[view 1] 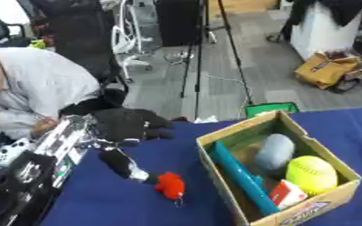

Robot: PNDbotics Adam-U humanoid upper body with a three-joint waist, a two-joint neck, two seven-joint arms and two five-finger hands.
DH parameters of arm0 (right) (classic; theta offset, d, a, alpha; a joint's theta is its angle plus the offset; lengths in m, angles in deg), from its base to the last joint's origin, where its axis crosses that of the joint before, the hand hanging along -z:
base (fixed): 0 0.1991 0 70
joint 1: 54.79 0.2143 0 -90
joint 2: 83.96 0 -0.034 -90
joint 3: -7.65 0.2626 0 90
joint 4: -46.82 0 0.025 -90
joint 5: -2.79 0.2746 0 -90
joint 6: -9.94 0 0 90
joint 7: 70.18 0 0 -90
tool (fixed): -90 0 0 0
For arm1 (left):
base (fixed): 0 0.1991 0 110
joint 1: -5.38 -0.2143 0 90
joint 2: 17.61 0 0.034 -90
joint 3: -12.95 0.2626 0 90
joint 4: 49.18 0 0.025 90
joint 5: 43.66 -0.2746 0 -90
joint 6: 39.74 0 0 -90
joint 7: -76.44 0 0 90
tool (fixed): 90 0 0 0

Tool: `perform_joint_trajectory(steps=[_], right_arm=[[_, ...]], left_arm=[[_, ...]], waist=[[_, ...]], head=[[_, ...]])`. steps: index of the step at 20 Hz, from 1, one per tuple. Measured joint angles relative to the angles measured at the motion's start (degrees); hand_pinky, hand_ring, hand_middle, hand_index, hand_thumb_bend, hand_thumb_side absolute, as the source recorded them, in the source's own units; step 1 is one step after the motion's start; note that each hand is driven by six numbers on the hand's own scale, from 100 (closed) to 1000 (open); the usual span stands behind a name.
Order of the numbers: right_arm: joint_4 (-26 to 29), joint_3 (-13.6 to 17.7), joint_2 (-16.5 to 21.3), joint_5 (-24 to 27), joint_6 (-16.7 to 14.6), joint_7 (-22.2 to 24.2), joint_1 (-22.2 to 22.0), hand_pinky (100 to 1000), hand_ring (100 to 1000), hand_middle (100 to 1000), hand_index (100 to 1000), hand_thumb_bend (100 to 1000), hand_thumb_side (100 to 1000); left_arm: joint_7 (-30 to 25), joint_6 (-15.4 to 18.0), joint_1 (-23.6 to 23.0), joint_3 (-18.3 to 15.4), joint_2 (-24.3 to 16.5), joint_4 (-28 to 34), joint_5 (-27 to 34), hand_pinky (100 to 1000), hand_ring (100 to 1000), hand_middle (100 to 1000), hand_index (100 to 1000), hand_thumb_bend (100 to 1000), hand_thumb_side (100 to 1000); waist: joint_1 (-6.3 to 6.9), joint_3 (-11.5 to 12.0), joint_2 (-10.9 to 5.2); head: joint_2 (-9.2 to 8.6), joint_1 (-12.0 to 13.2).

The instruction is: Pick up objects on the table and place them in the box.

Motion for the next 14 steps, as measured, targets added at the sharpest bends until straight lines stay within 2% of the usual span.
perform_joint_trajectory(steps=[3,4,9,14], right_arm=[[0.00,-0.01,0.00,0.03,-0.06,0.06,-0.01,723,677,576,581,100,623],[0.00,-0.02,0.00,0.04,-0.07,0.07,-0.01,723,676,576,581,100,625],[0.00,-0.03,0.01,0.05,-0.15,0.15,-0.01,723,676,576,581,100,624],[0.00,-0.26,0.01,0.05,-0.21,0.21,0.00,723,676,576,580,100,623]], left_arm=[[1.58,1.09,0.49,0.00,-0.58,-2.28,-1.94,1000,1000,1000,1000,688,1000],[2.06,1.36,0.68,0.00,-0.73,-2.81,-2.71,1000,1000,1000,1000,761,1000],[4.10,2.76,1.53,0.02,-1.14,-4.85,-6.85,1000,1000,1000,1000,731,1000],[8.36,4.69,2.02,0.17,-1.09,-6.55,-9.79,1000,1000,1000,1000,745,1000]], waist=[[-0.19,-0.23,0.00],[-0.21,-0.28,-0.01],[-0.21,-0.64,-0.04],[-0.22,-0.93,-0.04]], head=[[-0.01,-0.02],[-0.01,0.00],[-0.01,0.22],[-0.20,0.55]])
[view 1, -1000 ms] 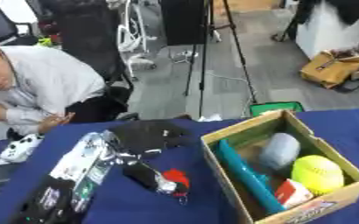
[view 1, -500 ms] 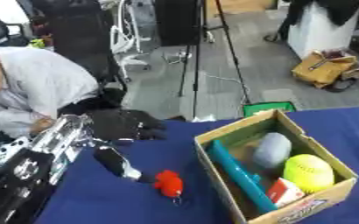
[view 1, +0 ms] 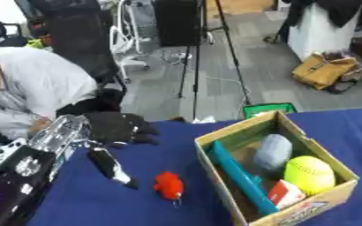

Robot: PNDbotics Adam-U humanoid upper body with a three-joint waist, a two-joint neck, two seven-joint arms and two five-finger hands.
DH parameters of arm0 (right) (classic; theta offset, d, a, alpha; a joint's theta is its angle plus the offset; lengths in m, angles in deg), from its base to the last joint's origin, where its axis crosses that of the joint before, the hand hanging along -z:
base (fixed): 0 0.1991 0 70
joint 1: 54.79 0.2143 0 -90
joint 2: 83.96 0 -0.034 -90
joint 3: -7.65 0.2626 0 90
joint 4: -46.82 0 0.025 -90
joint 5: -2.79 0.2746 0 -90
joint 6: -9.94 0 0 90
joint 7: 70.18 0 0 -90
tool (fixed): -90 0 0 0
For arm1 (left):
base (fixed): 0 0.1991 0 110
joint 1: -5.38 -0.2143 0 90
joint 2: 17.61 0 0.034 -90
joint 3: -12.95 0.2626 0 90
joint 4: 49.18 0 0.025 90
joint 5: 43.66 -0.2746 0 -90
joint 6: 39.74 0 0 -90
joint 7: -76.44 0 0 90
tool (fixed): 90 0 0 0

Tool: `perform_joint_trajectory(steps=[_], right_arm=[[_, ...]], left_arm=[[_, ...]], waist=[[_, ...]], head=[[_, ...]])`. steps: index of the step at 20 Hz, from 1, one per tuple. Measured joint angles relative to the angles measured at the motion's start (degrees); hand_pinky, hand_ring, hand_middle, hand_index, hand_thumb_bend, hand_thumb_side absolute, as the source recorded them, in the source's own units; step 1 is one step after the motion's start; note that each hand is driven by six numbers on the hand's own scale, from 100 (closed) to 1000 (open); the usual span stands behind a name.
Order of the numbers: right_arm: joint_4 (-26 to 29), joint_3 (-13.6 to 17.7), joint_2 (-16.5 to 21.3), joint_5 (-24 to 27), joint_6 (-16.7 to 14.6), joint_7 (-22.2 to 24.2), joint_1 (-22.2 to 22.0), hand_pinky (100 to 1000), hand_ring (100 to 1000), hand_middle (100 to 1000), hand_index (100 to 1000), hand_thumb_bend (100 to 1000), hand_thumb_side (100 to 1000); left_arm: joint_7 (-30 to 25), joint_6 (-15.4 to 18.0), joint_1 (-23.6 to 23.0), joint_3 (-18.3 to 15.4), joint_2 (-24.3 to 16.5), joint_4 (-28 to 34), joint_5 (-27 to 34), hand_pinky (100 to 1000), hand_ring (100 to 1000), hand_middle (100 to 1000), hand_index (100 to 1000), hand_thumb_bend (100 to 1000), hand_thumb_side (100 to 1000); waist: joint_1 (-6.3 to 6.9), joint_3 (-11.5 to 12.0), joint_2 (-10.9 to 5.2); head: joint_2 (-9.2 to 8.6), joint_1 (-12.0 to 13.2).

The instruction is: Pick up objects on the table and place them in the box.

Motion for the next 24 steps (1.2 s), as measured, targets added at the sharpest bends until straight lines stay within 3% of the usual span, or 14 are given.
perform_joint_trajectory(steps=[6,7,12,24], right_arm=[[0.00,-0.05,0.00,0.00,-0.07,0.07,0.01,723,676,576,580,100,623],[0.00,-0.06,0.00,0.00,-0.08,0.08,0.02,723,676,576,580,100,623],[0.00,-0.09,0.00,0.00,-0.10,0.10,0.05,723,677,576,579,100,623],[0.00,-0.40,0.00,0.00,-0.17,0.17,0.53,722,677,574,579,100,615]], left_arm=[[11.04,2.86,1.48,1.09,0.11,-2.40,-6.12,1000,1000,1000,1000,744,1000],[12.70,3.22,1.74,1.30,0.14,-3.11,-7.51,1000,1000,1000,1000,689,1000],[18.90,4.06,2.16,1.50,1.12,-7.24,-12.47,1000,1000,1000,1000,633,1000],[21.89,4.82,2.51,1.63,2.18,-11.28,-16.61,1000,1000,1000,1000,566,1000]], waist=[[-0.01,-0.35,0.02],[-0.01,-0.42,0.04],[-0.03,-0.71,0.55],[-0.04,-1.09,1.35]], head=[[-0.02,0.25],[-0.02,0.32],[-0.09,0.51],[-0.56,0.53]])
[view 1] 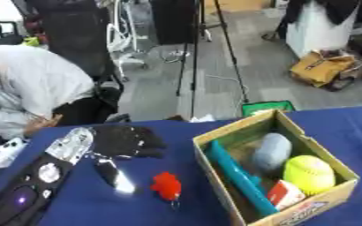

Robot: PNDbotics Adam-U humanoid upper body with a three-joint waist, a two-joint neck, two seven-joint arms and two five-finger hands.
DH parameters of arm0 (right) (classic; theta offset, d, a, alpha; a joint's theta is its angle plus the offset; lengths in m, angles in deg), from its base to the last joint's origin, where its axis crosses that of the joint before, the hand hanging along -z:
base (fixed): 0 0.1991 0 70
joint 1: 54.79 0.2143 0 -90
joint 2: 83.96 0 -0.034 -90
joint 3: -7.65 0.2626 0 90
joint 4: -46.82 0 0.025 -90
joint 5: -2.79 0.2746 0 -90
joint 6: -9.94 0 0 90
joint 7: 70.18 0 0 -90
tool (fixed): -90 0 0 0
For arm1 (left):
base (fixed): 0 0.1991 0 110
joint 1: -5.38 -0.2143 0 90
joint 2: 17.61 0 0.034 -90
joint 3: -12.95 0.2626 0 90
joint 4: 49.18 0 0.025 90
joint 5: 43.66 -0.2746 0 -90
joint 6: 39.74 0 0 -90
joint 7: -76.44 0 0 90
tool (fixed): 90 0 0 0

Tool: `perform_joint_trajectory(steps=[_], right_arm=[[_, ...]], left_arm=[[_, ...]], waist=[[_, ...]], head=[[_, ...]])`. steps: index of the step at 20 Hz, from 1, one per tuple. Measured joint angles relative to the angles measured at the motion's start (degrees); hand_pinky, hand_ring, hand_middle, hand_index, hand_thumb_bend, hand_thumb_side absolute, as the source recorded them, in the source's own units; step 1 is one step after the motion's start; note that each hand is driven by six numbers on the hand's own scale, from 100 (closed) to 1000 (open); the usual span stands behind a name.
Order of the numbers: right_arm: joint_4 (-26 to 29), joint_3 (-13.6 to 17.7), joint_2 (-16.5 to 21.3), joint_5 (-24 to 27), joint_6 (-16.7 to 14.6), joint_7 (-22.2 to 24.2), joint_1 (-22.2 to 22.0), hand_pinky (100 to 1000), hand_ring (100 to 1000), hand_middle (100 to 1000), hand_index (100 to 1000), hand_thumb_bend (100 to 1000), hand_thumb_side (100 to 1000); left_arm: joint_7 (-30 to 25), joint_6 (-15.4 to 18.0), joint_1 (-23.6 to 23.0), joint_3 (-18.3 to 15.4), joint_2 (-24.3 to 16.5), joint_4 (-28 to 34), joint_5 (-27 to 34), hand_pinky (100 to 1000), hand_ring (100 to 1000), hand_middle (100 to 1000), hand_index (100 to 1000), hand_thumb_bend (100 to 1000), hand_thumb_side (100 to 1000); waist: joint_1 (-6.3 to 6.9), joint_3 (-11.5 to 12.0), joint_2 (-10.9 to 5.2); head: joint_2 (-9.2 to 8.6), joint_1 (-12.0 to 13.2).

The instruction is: Pick up objects on the table and place them in the box.

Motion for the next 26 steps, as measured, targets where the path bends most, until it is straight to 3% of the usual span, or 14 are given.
perform_joint_trajectory(steps=[13,24,26], right_arm=[[0.00,0.00,-0.02,0.00,-0.12,0.12,0.27,722,676,571,576,100,611],[0.00,-0.03,-0.03,0.00,-0.19,0.19,0.80,721,676,570,574,100,611],[0.00,-0.03,-0.03,0.00,-0.21,0.21,0.87,721,676,569,574,100,609]], left_arm=[[1.52,-0.09,0.18,-0.02,1.02,-1.74,0.70,1000,1000,976,1000,414,1000],[-1.07,-0.15,1.22,-0.23,1.48,-3.82,1.40,1000,1000,966,1000,440,1000],[-1.90,-0.01,1.32,-0.38,1.49,-4.17,1.48,1000,1000,967,1000,511,1000]], waist=[[0.01,-1.06,0.51],[0.35,-2.09,1.27],[0.35,-2.12,1.47]], head=[[-0.62,0.44],[-1.15,0.60],[-1.42,0.62]])
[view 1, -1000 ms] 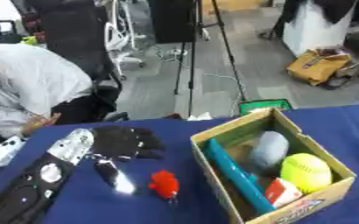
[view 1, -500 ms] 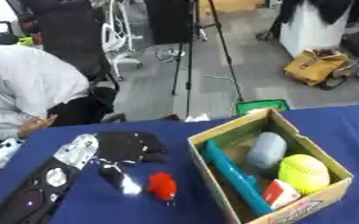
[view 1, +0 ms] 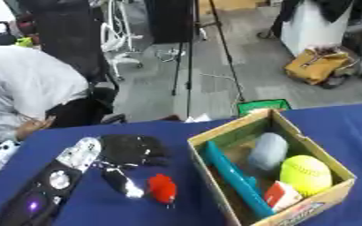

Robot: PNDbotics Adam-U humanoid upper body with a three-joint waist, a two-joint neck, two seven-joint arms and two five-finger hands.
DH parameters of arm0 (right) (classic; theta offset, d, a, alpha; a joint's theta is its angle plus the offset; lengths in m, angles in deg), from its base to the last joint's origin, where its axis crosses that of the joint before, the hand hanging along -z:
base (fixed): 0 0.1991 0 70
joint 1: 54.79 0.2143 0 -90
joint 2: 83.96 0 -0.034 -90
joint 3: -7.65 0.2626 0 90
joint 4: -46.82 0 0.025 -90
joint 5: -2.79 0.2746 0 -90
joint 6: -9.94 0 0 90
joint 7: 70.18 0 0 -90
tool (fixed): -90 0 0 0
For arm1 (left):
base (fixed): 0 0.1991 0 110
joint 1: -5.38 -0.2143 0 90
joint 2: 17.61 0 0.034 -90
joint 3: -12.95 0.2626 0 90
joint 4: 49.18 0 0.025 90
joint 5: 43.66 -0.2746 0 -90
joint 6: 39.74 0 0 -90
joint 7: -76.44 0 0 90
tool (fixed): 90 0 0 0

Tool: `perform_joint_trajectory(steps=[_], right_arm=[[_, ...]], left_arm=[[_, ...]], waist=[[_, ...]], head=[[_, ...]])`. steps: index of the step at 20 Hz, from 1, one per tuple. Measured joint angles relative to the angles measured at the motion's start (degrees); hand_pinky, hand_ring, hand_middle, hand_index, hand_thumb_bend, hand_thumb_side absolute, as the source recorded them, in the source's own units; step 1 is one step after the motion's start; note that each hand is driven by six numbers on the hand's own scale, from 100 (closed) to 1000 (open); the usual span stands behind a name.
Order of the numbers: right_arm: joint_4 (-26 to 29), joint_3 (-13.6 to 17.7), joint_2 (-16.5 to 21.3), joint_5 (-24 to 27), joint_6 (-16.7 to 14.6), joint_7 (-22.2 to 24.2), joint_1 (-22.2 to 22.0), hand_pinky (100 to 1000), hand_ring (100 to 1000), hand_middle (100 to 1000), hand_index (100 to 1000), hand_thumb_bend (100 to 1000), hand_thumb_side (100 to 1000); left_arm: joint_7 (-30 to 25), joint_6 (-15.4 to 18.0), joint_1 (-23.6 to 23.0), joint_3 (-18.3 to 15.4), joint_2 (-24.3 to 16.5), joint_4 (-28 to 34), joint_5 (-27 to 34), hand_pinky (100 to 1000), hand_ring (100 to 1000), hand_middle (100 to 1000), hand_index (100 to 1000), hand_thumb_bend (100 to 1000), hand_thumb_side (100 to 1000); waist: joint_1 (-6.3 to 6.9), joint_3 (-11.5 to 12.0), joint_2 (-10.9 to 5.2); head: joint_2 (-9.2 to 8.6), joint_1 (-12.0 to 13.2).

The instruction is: Pick up objects on the table and place them in the box.

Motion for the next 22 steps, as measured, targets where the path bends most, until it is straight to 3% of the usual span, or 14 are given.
perform_joint_trajectory(steps=[3,4,6,13,22], right_arm=[[0.00,0.00,0.00,0.00,-0.07,0.07,0.12,721,676,569,574,100,609],[0.00,0.00,0.00,0.01,-0.08,0.08,0.12,721,676,568,573,100,606],[0.00,0.00,0.00,0.03,-0.09,0.09,0.14,721,676,568,573,100,606],[0.00,0.00,0.00,0.07,-0.09,0.09,0.16,721,676,568,573,100,607],[0.00,-0.01,-0.03,0.07,-0.17,0.17,0.17,722,676,567,573,100,608]], left_arm=[[-1.49,0.24,0.19,0.01,0.00,-0.21,0.00,1000,1000,968,1000,525,1000],[-1.94,0.29,0.24,0.03,0.00,-0.32,0.01,1000,1000,978,1000,659,1000],[-2.96,0.35,0.30,0.24,0.00,-0.33,-0.11,1000,1000,978,1000,668,1000],[-4.97,0.40,0.81,0.56,0.00,0.03,-0.99,1000,1000,968,1000,671,1000],[-5.65,0.26,1.34,0.25,0.94,-0.49,-2.21,1000,1000,950,1000,591,1000]], waist=[[0.04,-0.06,0.03],[0.06,-0.07,0.05],[0.16,-0.08,0.08],[0.34,-0.36,0.20],[0.35,-0.78,0.39]], head=[[-0.04,0.04],[-0.04,0.07],[-0.04,0.18],[-0.03,0.45],[-0.03,0.74]])
